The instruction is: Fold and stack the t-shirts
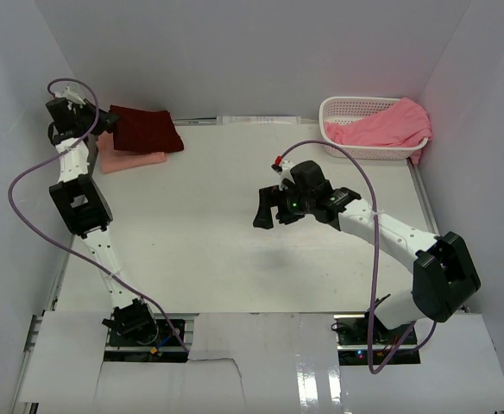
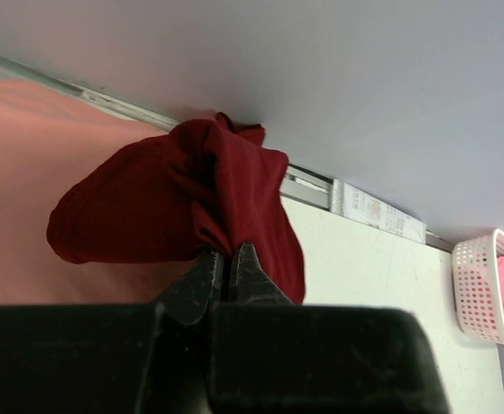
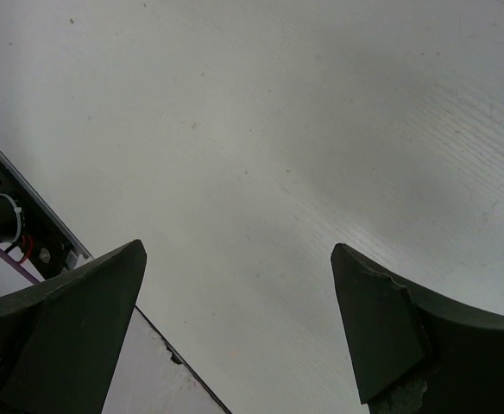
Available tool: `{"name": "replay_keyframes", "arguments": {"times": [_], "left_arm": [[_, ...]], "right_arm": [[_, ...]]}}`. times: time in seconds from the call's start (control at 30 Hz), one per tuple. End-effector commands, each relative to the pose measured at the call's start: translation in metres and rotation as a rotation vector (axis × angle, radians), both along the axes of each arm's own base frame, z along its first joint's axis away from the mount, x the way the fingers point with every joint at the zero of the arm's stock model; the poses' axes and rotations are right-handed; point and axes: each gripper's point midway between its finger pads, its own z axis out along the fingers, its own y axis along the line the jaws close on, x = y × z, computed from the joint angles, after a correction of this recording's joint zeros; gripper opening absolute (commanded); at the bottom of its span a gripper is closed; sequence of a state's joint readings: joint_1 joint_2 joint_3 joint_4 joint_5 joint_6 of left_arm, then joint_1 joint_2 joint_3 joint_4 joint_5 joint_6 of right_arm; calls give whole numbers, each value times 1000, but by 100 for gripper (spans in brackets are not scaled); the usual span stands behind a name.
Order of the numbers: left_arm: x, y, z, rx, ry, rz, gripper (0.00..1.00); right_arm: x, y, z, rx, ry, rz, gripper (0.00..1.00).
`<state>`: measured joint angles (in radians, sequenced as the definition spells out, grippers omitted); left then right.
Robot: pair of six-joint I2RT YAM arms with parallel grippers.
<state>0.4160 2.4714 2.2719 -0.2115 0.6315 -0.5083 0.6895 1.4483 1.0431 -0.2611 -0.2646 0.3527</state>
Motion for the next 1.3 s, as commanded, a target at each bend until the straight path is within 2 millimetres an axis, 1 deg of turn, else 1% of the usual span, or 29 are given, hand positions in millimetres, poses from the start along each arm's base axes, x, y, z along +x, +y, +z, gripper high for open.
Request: {"name": "replay_keyframes", "arguments": {"times": [0.0,0.03,0.1,0.13,0.23,0.33,0.4,0.43,0.47,0.5,0.53,0.57,0.6,0.63,0.67,0.7,0.77,0.8,0.87,0.9,0.93,0.97,1.0,1.03,1.07,1.17,1.2,1.23,1.27], "left_arm": [[3,24,14,25,-55,22,3],[4,31,5,18,-46,29,3],[4,39,-2,7,-36,46,4],[4,45,-12,0,-21,58,5],[1,63,-31,-15,18,106,6],[-5,79,-39,-42,45,148,6],[-7,88,-40,-48,56,181,8],[-8,89,-40,-53,58,185,14],[-10,92,-35,-59,54,193,16],[-11,93,-33,-93,58,202,22],[-12,88,-28,-124,46,170,62],[-13,86,-21,-139,39,166,75],[-15,85,-21,-151,45,169,91],[-15,84,-14,-146,29,169,98],[-17,83,-11,-149,26,169,98],[-19,79,0,-143,17,165,98],[-22,78,9,-128,9,175,98],[-24,71,20,-103,0,168,98],[-25,59,28,-75,-3,163,98],[-31,53,36,-57,-4,161,98],[-32,49,40,-46,-7,162,98],[-32,38,44,-36,-7,150,98],[-34,32,46,-24,-6,148,98],[-41,24,51,2,-3,142,98],[-42,16,53,22,-1,145,98],[-57,-2,68,75,-4,154,98],[-62,-4,71,81,-3,159,98],[-71,-13,79,96,-9,152,98],[-75,-15,84,109,-12,160,98]], "right_arm": [[5,8,14,14,-26,17,94],[5,7,13,9,-22,15,94],[6,9,10,8,-10,12,94],[6,9,9,6,-7,12,94],[6,8,5,0,3,7,94],[6,8,3,-2,8,7,94],[6,9,0,-5,17,9,94],[5,10,0,-5,21,10,94],[6,10,0,-2,18,8,94],[5,10,-2,-3,20,8,94],[5,9,-1,2,20,4,94],[4,10,0,5,18,5,94],[3,9,-2,5,20,5,94],[3,7,-2,1,18,1,94],[2,6,1,5,9,0,94],[1,5,0,1,5,-2,94],[2,1,4,4,-19,-13,93],[1,-1,3,3,-24,-15,93],[0,-3,8,11,-45,-15,93],[-2,-4,9,15,-52,-10,92],[-2,-5,15,25,-69,-10,92],[-2,-6,18,26,-85,-6,92],[-1,-7,20,25,-97,-9,91],[-1,-10,24,25,-114,-16,91],[-1,-11,25,21,-134,-4,90],[-3,-14,36,35,-179,1,90],[-3,-16,39,39,-191,-1,90],[-4,-17,43,49,-208,0,90],[-5,-18,45,52,-212,0,90]]}}
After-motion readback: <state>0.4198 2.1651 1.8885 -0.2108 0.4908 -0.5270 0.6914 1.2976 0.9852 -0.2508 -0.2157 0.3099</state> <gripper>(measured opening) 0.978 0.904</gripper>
